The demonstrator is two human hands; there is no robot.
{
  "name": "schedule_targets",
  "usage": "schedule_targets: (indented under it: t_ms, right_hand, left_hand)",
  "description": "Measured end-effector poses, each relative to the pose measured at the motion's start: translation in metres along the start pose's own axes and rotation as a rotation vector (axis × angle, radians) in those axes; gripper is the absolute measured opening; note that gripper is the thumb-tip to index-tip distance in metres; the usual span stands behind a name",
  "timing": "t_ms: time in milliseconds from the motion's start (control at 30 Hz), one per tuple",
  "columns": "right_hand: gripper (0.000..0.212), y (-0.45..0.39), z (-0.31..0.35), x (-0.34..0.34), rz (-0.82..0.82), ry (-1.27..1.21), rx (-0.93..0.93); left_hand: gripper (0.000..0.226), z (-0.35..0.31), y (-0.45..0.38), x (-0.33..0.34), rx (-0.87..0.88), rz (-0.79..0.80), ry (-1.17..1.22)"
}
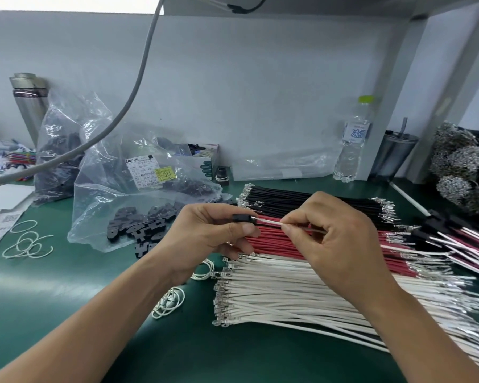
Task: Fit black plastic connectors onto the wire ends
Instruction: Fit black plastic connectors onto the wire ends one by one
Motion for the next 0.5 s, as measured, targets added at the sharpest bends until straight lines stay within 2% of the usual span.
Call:
schedule_targets:
  t_ms: [333,500]
  right_hand:
    - [0.004,0.0012,-0.0021,0.0001,-0.032,0.127,-0.073]
    - [0.006,0.0021,0.0007,0.0047,-0.02,0.106,-0.055]
  left_hand:
    - [0.04,-0.0003,0.0012,0.001,0.014,0.003,-0.02]
    - [0.033,0.0014,0.0014,0.0006,0.034,0.025,-0.067]
Point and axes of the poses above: each hand's wrist, its own y-axis away from the middle knuckle, its own x-axis out of the palm, z = x × y, the point moved 1 cm from there along -y, towards the middle knuckle, and after that the axes turned 4 degrees about y, right-handed, at the moved point
